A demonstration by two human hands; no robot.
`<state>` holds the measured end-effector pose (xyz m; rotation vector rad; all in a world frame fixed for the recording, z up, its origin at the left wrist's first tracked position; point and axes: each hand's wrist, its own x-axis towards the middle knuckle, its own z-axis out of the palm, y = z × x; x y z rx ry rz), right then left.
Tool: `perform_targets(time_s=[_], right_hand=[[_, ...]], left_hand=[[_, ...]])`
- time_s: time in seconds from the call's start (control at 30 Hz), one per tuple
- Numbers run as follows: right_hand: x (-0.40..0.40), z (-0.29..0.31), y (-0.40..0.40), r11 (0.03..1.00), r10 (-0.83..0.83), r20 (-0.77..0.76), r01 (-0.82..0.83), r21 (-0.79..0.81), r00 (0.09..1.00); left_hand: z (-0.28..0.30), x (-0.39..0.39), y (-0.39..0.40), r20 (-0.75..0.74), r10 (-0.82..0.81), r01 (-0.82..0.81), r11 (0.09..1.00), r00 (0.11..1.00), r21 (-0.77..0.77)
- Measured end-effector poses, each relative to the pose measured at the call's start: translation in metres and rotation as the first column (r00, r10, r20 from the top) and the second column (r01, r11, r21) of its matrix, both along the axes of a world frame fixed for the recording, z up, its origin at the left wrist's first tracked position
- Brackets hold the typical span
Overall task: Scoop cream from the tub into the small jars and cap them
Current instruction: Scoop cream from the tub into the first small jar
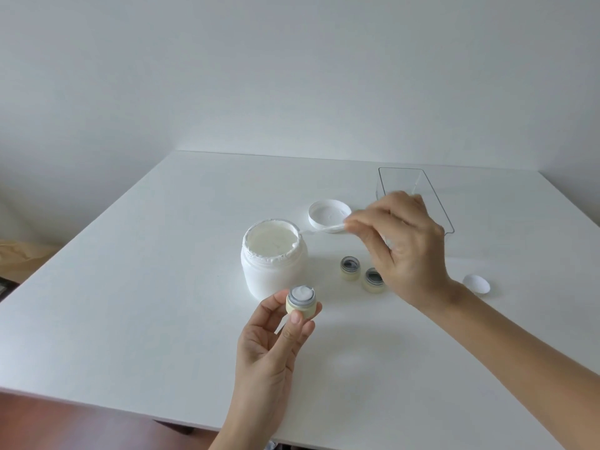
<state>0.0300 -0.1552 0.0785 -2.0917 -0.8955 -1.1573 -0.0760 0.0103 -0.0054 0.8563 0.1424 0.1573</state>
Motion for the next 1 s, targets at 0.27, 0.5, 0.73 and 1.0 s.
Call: perform_targets(time_s=[0.27, 0.5, 0.73, 1.0], right_hand=[[0.012, -0.003, 0.012, 0.975, -0.05, -0.678, 0.183, 0.125, 0.733], [-0.009, -0.009, -0.021, 0.959, 0.246, -0.8, -0.015, 0.284, 0.548], [-0.021, -0.018, -0.014, 0.966, 0.253, -0.813, -0.094, 0.239, 0.524], [-0.018, -0.018, -0.013, 0.966, 0.257, -0.823, -0.103, 0.238, 0.507]], left_hand=[[-0.001, -0.001, 0.001, 0.028, -0.018, 0.016, 0.998, 0.999, 0.057], [-0.002, -0.001, 0.0, 0.03, -0.025, 0.024, 0.998, 0.999, 0.061], [-0.003, -0.001, 0.001, 0.026, -0.054, 0.052, 0.995, 0.998, 0.091], [-0.003, -0.001, 0.0, 0.021, -0.078, 0.075, 0.988, 0.997, 0.137]])
